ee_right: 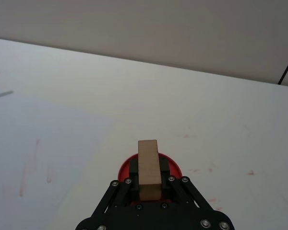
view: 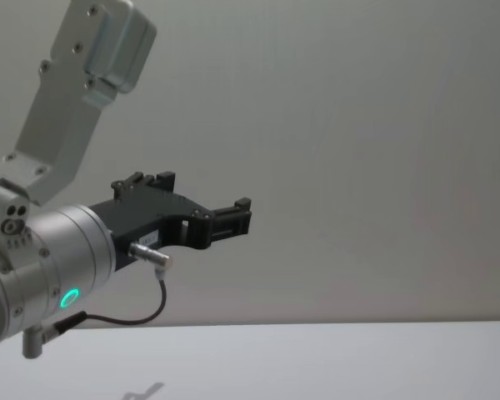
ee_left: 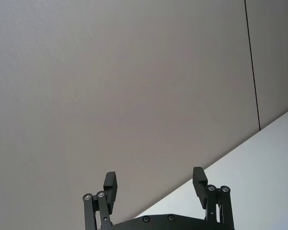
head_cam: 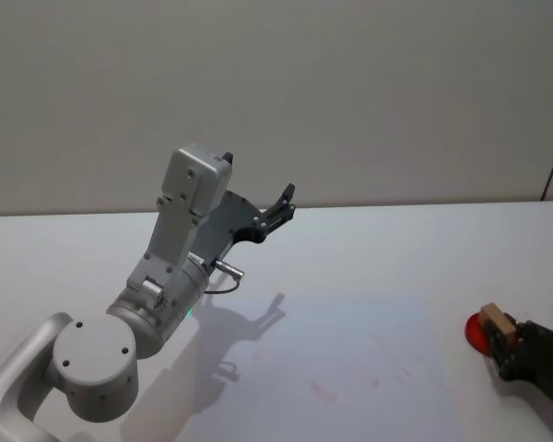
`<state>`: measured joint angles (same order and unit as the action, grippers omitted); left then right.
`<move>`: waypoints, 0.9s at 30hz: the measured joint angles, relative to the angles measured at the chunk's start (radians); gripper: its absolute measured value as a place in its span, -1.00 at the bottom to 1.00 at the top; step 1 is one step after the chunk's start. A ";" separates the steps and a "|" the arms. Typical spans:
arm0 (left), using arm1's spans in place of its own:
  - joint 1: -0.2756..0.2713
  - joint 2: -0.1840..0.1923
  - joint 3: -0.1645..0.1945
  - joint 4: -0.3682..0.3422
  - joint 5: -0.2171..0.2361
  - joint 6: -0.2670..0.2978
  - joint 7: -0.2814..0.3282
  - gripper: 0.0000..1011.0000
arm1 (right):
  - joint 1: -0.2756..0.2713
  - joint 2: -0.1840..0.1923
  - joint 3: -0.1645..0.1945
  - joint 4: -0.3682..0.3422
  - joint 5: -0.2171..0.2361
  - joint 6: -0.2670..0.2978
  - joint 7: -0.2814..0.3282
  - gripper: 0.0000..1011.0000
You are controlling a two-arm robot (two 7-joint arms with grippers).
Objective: Use the one hand to pick up the stamp and affix it onto the A4 paper.
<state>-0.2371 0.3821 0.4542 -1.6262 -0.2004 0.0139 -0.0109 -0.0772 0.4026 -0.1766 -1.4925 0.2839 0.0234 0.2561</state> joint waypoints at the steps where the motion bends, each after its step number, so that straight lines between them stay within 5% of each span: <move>1: 0.000 0.000 0.000 0.000 0.000 0.000 0.000 0.98 | 0.000 -0.001 0.000 -0.005 0.003 -0.001 0.001 -0.56; 15: 0.000 0.000 0.000 0.000 0.000 0.000 0.000 0.98 | 0.005 -0.027 -0.016 -0.111 0.065 -0.006 0.037 -0.56; 27: 0.000 0.000 0.000 0.000 0.000 0.000 0.000 0.98 | 0.019 -0.072 -0.059 -0.140 0.029 -0.003 0.064 -0.56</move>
<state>-0.2372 0.3821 0.4542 -1.6262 -0.2004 0.0138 -0.0109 -0.0584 0.3301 -0.2359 -1.6320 0.3128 0.0201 0.3201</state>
